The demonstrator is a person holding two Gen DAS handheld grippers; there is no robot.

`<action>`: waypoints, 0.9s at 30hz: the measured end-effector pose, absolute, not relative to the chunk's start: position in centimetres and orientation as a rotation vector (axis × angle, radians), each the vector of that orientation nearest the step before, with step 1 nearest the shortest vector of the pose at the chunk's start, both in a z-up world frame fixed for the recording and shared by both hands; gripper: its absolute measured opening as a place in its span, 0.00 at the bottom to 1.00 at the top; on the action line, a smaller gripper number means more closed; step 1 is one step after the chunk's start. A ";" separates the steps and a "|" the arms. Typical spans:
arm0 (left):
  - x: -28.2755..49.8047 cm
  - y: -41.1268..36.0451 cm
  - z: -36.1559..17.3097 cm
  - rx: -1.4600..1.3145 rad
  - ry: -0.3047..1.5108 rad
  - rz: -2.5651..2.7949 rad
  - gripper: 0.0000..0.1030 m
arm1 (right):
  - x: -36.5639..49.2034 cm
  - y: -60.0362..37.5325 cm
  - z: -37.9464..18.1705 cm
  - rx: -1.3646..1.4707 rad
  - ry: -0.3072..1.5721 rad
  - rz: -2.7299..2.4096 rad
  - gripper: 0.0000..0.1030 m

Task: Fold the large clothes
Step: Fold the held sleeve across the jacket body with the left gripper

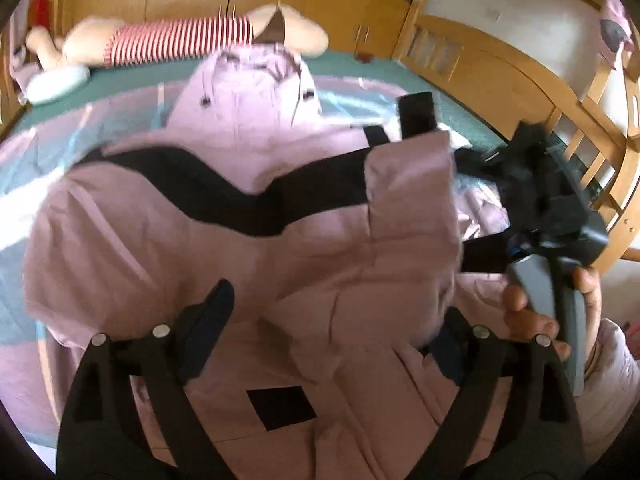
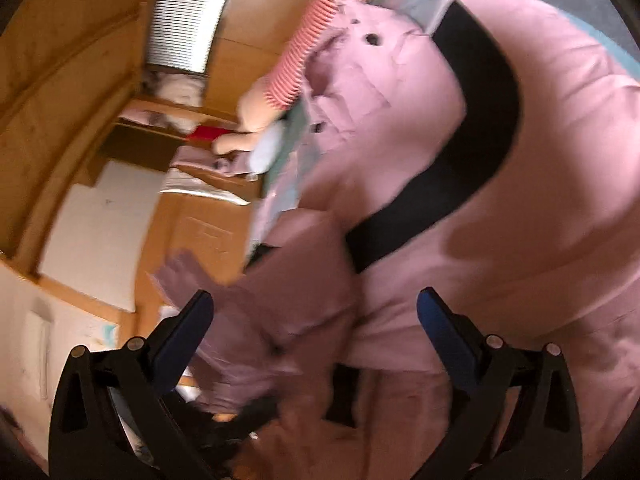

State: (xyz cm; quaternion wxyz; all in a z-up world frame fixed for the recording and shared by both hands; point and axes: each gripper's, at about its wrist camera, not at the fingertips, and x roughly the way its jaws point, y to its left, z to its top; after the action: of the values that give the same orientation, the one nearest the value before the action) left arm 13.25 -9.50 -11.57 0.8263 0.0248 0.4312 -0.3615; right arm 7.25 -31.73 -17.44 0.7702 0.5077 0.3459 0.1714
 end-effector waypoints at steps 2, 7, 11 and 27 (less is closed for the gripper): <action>12.9 -9.5 -11.9 0.036 0.937 -0.781 0.83 | 7.0 -31.9 -17.1 1.115 0.724 0.363 0.99; 13.0 -8.9 -11.6 0.036 0.934 -0.804 0.83 | 7.2 -31.7 -16.4 1.107 0.714 0.399 0.99; 13.2 -9.4 -12.7 0.047 0.962 -0.805 0.83 | 7.1 -31.4 -15.9 1.094 0.688 0.519 0.99; 11.0 -8.9 -9.6 0.055 0.872 -0.751 0.87 | 7.6 -34.1 -13.2 0.748 0.721 0.101 0.16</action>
State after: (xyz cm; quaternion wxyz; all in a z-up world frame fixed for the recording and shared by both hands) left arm 11.05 -8.89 -9.62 0.8385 0.0260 0.4125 -0.3552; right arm 7.61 -34.06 -13.24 0.8668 0.3575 0.3442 0.0483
